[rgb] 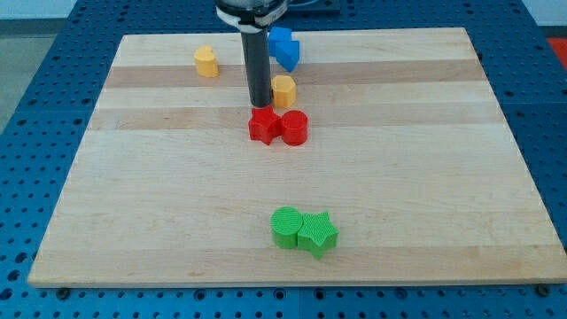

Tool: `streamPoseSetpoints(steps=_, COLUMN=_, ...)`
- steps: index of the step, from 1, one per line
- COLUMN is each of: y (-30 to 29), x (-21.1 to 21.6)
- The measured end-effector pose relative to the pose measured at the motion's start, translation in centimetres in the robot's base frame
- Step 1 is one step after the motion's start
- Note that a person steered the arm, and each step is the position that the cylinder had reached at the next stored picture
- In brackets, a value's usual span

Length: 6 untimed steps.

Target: Push the yellow heart and blue cube right a bit

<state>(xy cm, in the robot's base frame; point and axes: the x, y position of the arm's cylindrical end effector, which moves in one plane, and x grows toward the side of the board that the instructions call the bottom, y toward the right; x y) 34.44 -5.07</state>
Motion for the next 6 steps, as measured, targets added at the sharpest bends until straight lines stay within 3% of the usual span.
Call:
streamPoseSetpoints(steps=3, y=0.1, x=-6.0)
streamPoseSetpoints(steps=6, y=4.9, x=-3.4)
